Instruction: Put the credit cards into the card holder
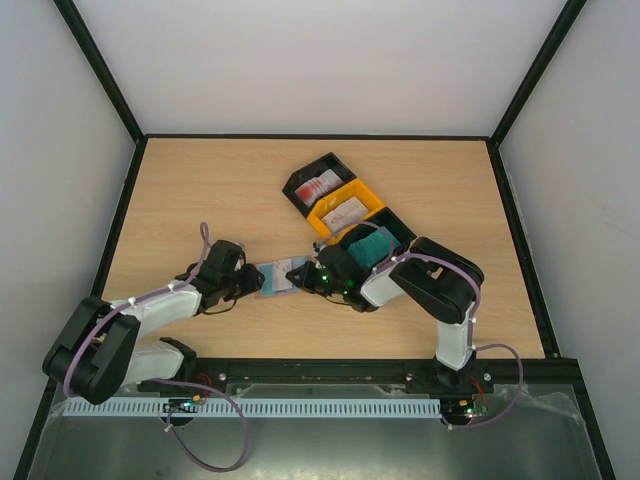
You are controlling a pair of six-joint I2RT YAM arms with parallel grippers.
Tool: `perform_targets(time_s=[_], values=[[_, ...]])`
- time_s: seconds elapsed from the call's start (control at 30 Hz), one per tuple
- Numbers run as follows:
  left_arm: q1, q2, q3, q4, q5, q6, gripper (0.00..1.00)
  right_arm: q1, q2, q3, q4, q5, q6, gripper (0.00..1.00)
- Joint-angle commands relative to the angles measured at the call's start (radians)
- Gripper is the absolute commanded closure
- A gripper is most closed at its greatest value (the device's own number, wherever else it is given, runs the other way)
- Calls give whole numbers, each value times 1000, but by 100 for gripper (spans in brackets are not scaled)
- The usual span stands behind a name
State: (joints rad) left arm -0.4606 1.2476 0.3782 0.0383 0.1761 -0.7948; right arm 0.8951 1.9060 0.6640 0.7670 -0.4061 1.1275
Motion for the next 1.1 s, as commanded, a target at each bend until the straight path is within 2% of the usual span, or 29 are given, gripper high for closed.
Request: perform_targets(time_s=[0.0,0.47,0.73,1.07], values=[[-1,19,-27,0,22,6,66,35,39,28,-80,10,10,98],[-1,27,-38,-5,-27,8,71,44,-48,1,-295,143,-5,98],[-1,42,-41,16,-12,15,71,45,-2,61,-342,2,-83,98],[-1,69,-43,36,14,20,69,45,74,130,-359,-21,-129,98]])
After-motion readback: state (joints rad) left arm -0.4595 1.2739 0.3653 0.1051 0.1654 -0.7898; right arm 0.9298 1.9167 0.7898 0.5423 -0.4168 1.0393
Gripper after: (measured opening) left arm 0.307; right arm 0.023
